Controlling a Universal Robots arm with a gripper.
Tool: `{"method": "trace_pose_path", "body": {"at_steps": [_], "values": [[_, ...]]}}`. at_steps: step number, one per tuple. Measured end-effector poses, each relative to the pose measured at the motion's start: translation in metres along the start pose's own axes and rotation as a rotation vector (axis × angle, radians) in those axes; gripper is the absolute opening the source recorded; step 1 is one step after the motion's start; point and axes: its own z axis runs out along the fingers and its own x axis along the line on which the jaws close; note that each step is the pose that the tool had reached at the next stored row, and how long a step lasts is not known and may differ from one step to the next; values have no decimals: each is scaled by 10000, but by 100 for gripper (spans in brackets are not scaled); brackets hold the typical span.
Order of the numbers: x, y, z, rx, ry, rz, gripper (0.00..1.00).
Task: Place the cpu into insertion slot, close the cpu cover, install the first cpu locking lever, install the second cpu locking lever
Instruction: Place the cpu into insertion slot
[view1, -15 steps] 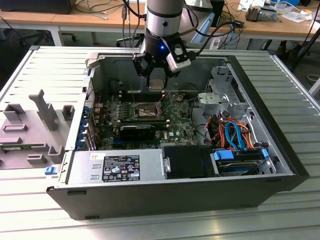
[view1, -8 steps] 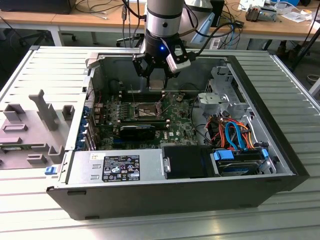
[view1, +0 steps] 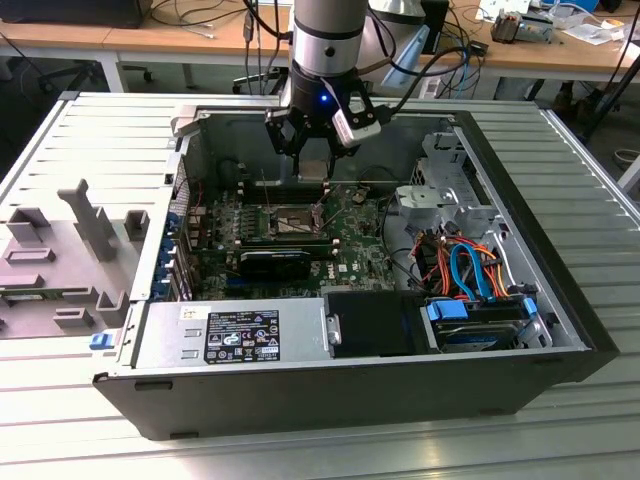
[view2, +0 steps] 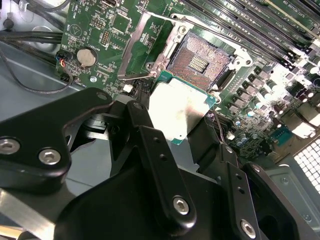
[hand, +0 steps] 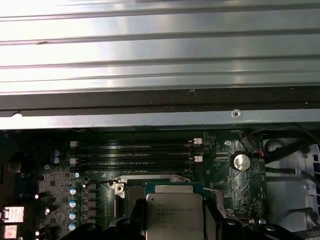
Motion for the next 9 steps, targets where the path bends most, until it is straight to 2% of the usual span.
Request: {"method": "trace_pose_path", "body": {"at_steps": [9], "values": [[-1,-5,55,0,0,0,55]]}}
